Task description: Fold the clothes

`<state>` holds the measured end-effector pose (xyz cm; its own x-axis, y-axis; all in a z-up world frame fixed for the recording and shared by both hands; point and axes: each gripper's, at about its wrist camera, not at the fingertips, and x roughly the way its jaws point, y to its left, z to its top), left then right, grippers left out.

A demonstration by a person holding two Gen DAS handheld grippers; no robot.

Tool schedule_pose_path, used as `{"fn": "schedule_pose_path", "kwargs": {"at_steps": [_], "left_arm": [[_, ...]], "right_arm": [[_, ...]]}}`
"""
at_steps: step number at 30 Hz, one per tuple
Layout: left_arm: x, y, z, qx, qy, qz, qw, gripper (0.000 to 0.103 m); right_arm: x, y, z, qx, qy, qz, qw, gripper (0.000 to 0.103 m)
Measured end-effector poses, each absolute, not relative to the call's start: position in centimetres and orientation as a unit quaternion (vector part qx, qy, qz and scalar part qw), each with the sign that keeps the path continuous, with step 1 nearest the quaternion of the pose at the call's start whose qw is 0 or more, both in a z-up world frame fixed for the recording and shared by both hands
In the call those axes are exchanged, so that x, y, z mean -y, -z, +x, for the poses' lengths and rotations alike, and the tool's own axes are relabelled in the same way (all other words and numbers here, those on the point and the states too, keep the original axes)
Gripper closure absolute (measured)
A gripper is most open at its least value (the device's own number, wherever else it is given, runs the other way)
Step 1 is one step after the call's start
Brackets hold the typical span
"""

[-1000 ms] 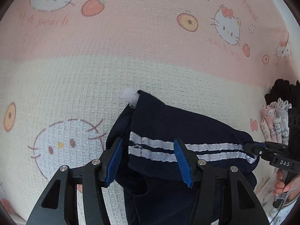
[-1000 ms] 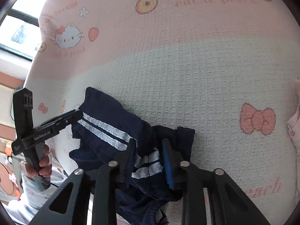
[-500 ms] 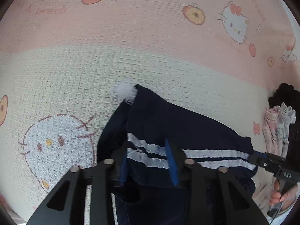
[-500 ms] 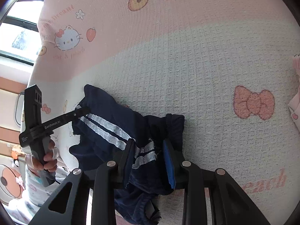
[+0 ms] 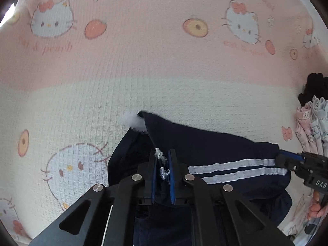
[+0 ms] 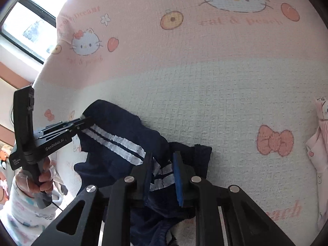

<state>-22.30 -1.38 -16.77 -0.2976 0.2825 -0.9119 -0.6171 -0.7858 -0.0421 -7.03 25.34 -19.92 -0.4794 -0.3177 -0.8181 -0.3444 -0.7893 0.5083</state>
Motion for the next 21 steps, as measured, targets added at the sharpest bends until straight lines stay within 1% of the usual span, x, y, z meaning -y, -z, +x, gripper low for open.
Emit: {"fn": "schedule_pose_path", "kwargs": {"at_steps": [4, 6, 7, 8, 9, 11, 18, 21], "left_arm": [[-1.0, 16.5, -21.8, -0.191, -0.785, -0.509, 0.297, 0.095], [-1.3, 17.6, -22.7, -0.192, -0.784, -0.511, 0.297, 0.095], [-1.4, 17.9, -23.4, -0.186, -0.781, -0.517, 0.297, 0.095], [-1.8, 18.5, -23.7, -0.176, -0.780, -0.523, 0.296, 0.095], [-1.9, 18.9, -23.8, -0.169, -0.779, -0.528, 0.295, 0.095], [-1.2, 19.0, -23.6, -0.159, -0.777, -0.535, 0.290, 0.095], [-1.1, 19.5, -24.0, -0.147, -0.768, -0.552, 0.289, 0.095], [-1.0, 19.8, -24.3, -0.150, -0.764, -0.555, 0.291, 0.095]], "right_arm": [[-26.3, 19.7, -6.8, -0.363, -0.779, -0.511, -0.002, 0.083], [-27.6, 20.4, -5.9, -0.422, -0.760, -0.494, -0.006, 0.078], [-28.0, 20.8, -5.6, -0.448, -0.748, -0.490, -0.012, 0.076], [-28.5, 21.3, -5.3, -0.473, -0.735, -0.486, -0.017, 0.073], [-28.4, 21.5, -5.3, -0.474, -0.732, -0.488, -0.019, 0.070], [-28.3, 21.8, -5.5, -0.474, -0.728, -0.494, -0.022, 0.070], [-27.4, 23.2, -6.1, -0.475, -0.712, -0.516, -0.037, 0.069], [-26.2, 23.5, -6.9, -0.450, -0.716, -0.532, -0.039, 0.069]]}}
